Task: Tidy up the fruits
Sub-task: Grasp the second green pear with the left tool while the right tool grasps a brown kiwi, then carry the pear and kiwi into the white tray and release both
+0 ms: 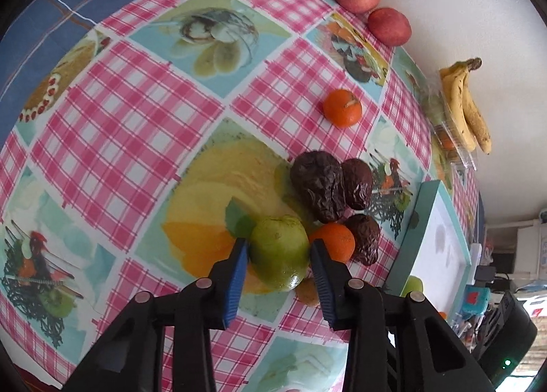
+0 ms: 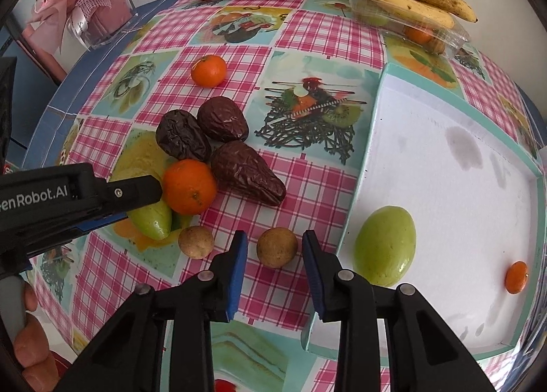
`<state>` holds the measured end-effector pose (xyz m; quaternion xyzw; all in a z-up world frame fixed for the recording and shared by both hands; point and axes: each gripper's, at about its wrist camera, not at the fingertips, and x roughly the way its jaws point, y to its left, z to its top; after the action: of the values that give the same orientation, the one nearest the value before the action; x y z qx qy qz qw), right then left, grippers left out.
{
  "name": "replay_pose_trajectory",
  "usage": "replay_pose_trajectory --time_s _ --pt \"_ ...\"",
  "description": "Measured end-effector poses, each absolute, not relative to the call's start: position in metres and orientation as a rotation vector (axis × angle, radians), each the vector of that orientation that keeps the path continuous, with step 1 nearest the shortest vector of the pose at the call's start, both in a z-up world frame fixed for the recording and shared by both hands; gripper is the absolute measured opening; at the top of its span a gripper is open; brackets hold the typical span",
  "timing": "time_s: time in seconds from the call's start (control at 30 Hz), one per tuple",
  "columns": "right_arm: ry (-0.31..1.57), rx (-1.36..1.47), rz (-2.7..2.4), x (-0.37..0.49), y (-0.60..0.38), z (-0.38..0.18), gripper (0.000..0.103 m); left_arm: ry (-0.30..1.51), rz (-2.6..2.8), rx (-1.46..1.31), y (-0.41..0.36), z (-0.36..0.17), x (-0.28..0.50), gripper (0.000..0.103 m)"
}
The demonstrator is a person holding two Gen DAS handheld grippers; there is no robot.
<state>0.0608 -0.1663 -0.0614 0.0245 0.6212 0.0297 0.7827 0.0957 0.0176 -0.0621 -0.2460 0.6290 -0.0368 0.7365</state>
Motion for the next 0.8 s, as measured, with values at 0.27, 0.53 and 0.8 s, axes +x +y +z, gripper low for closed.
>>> replay_pose_trajectory --time_s 0.27,0.53,0.8 --pt "1.336 0.103 0.066 0.060 -0.172 -0.062 0.027 1.267 -0.078 -0.563 0.033 -0.029 0.094 0.040" --pt "1.219 0.163 0.038 0.056 -0.185 -0.019 0.027 1.153 -0.106 -0.559 0.035 0.007 0.094 0.040" --pt "1.175 0.206 -0.047 0.048 -0.218 0.002 0.027 1.104 -0.151 -0.525 0.020 0.025 0.091 0.040"
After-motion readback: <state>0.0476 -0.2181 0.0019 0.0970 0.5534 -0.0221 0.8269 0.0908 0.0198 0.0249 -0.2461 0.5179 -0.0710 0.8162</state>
